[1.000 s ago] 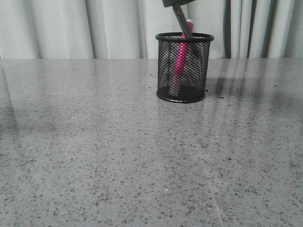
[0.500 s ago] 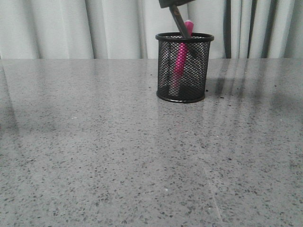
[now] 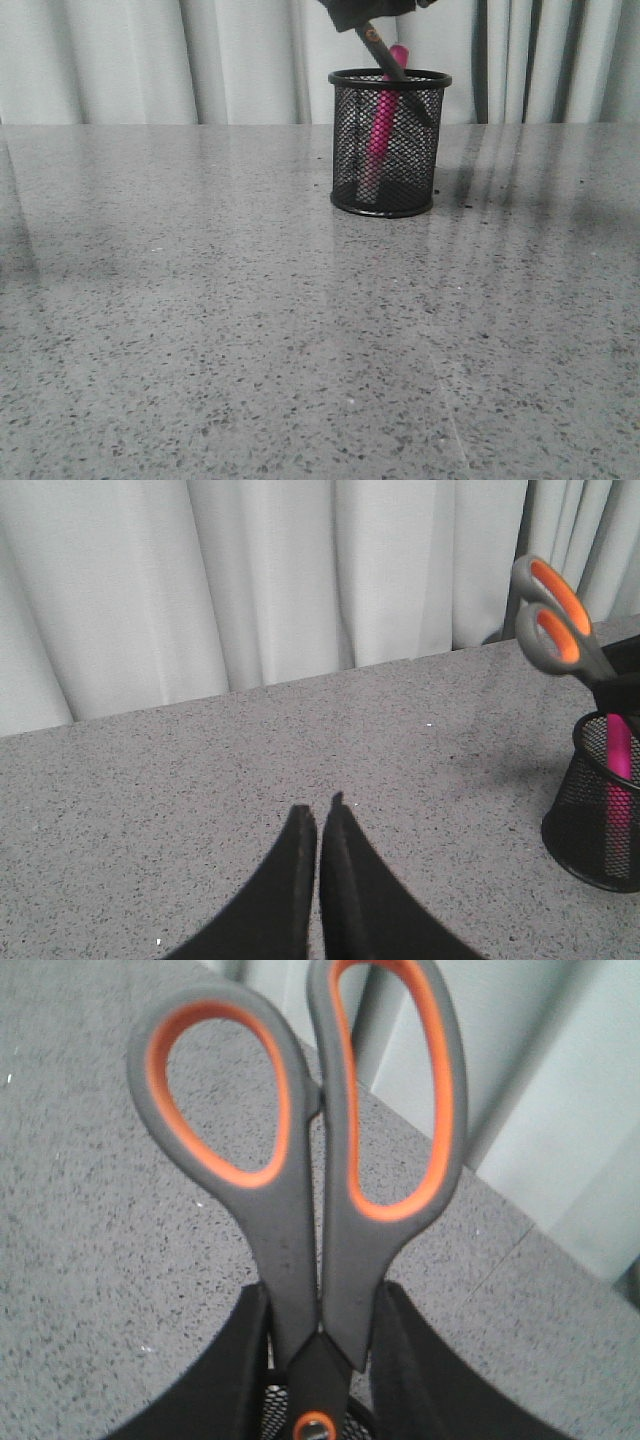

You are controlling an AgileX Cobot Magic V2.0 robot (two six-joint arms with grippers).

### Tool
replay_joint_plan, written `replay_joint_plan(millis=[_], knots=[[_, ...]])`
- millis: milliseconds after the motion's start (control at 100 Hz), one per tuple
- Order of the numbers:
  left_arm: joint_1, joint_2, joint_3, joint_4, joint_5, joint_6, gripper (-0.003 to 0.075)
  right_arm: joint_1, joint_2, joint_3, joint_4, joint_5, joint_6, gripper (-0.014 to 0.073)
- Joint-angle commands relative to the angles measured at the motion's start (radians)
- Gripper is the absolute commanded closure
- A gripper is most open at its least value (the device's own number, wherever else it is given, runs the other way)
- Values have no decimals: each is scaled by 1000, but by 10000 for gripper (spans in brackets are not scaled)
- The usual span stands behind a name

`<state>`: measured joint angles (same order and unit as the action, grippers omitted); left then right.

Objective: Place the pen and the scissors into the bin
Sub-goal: 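Lower the scissors blades-first into the mesh cup with the right gripper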

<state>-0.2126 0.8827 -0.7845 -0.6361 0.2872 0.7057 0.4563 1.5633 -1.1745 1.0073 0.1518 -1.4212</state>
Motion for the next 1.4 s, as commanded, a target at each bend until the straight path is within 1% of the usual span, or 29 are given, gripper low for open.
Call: replay_joint_plan(millis=[0, 160, 290, 380, 480, 630, 890, 1320, 1390], knots=[[3, -13, -27, -23, -63, -4, 739, 10, -38, -40, -21, -28, -73, 670], [3, -13, -27, -23, -63, -4, 739, 54, -38, -41, -26, -72, -256, 670], [3, -13, -27, -23, -63, -4, 739, 87, -38, -41, -30, -152, -315, 670], [3, -13, -27, -23, -63, -4, 739, 103, -40, -41, -46, -167, -349, 670], [3, -13, -27, -23, -63, -4, 739, 108, -49, -41, -30, -168, -349, 670], [3, -13, -27, -23, -65, -4, 739, 108, -63, -41, 98, -164, -349, 670], [3, -9, -27, -23, -58, -4, 739, 108, -77, -41, 156, -152, -349, 670], [3, -9, -27, -23, -58, -4, 739, 105, -120, -41, 161, -162, -349, 670], [3, -9, -27, -23, -58, -4, 739, 86, -120, -41, 157, -131, -330, 670]])
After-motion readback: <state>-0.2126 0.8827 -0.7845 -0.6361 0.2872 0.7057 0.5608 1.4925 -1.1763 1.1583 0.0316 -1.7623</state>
